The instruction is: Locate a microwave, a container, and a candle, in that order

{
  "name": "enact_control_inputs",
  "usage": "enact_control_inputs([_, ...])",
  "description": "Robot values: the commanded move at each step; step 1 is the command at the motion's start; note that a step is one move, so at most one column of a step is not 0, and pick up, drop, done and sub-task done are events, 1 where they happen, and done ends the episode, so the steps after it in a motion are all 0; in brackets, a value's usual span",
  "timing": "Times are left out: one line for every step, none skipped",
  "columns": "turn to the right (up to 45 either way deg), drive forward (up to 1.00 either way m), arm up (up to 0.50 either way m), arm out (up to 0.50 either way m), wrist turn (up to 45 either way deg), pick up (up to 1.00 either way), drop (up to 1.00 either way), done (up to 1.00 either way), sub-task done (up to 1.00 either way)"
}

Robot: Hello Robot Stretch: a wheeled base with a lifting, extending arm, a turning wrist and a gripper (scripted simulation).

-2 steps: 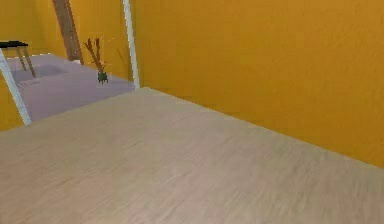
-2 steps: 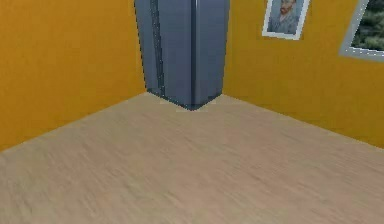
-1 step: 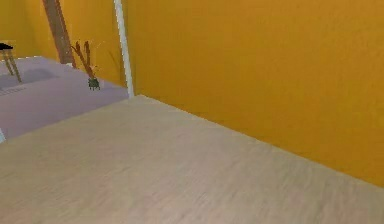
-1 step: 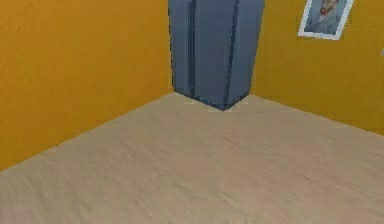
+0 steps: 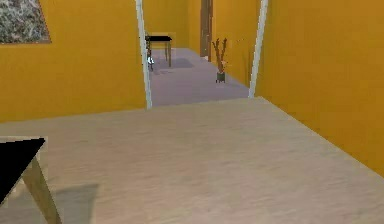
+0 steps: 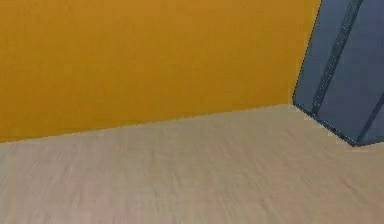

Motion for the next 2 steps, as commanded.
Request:
enact_control_inputs([0.0,1.00,0.00,0.00,0.0,0.00,0.00,0.00,0.00])
enact_control_inputs([-3.0,0.00,0.00,0.00,0.0,0.00,0.00,0.00,0.00])
